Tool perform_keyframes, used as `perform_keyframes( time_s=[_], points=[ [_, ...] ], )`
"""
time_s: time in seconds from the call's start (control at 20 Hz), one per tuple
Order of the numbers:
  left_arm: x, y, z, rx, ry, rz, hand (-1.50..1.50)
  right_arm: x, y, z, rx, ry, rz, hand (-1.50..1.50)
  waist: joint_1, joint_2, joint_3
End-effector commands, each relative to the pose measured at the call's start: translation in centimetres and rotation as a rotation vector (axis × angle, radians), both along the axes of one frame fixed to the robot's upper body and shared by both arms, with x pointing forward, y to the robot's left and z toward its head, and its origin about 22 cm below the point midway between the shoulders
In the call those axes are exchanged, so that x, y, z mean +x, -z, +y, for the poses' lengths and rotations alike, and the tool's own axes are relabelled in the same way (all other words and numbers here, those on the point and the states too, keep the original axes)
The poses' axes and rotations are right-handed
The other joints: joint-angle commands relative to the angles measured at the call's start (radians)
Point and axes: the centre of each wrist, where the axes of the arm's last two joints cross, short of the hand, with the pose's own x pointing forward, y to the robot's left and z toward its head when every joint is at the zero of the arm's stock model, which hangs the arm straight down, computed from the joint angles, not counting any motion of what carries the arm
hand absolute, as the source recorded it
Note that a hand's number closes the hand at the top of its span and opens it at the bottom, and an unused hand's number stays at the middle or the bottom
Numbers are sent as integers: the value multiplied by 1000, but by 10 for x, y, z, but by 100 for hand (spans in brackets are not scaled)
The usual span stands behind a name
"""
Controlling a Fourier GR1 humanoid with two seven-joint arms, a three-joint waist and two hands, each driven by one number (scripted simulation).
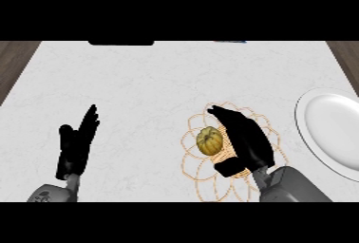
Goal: Pick the squash from the placemat and place it in the plate
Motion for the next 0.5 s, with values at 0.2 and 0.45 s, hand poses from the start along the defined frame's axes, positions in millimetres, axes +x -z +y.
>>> perform_keyframes(
  time_s=[0.2,0.45],
  points=[
    [-6,7,-10,-10,8,15,0,27,-55,42,-374,-18,146,-150,8,2,-1],
    [5,-14,11,10,6,8,0,33,-38,68,-470,-15,381,-150,7,3,0]
  ],
)
